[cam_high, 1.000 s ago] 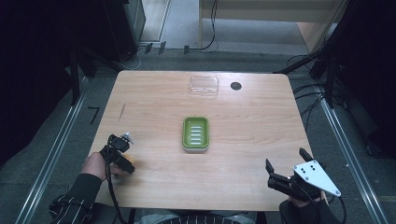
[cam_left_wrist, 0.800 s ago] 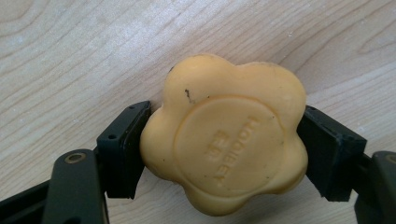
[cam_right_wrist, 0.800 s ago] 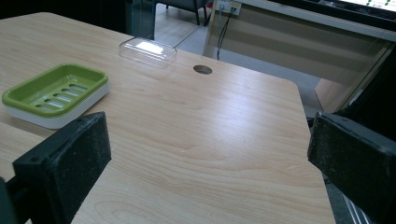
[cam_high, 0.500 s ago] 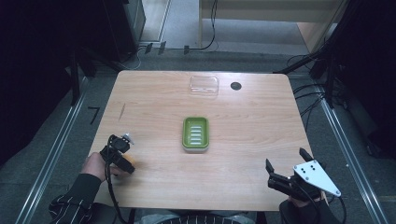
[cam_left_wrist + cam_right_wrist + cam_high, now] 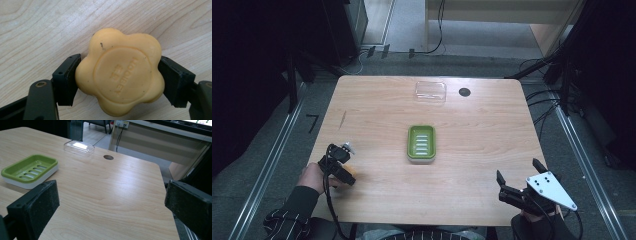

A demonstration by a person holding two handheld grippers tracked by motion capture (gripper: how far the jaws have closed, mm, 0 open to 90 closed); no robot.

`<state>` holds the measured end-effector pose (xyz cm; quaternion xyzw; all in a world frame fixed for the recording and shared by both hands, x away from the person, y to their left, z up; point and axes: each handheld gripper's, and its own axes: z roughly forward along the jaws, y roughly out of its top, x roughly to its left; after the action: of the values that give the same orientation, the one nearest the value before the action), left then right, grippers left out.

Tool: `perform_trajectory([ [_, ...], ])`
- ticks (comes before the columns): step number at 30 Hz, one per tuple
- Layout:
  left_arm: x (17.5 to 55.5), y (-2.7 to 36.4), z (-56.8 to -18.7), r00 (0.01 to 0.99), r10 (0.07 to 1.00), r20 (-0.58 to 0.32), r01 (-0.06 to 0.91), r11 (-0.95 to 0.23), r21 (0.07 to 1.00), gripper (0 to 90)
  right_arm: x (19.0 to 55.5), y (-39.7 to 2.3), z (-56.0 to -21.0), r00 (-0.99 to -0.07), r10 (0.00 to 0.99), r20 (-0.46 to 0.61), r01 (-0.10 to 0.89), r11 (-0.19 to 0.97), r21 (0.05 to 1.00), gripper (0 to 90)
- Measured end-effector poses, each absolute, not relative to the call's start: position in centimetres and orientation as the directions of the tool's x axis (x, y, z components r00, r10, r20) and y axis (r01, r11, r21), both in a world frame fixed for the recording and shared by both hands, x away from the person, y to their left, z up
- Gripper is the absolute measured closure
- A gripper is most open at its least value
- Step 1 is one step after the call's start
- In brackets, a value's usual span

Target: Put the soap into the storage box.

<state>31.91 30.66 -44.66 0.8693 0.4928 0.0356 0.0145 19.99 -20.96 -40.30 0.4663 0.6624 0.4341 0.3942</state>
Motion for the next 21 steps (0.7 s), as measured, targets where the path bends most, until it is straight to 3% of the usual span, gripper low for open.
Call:
perform_trajectory([
  [12, 31.89, 30.63, -44.73, 0.523, 0.851, 0.044, 0.850, -0.525, 0.055, 26.1, 19.98, -20.96, -40.30, -0.254, 0.960, -0.116, 0.276, 0.187, 0.943, 0.0],
  [21, 32.22, 30.85, -44.83, 0.479, 0.878, 0.010, 0.876, -0.478, 0.066, 24.1, 20.00, -20.92, -40.30, -0.255, 0.960, -0.118, 0.276, 0.189, 0.942, 0.0],
])
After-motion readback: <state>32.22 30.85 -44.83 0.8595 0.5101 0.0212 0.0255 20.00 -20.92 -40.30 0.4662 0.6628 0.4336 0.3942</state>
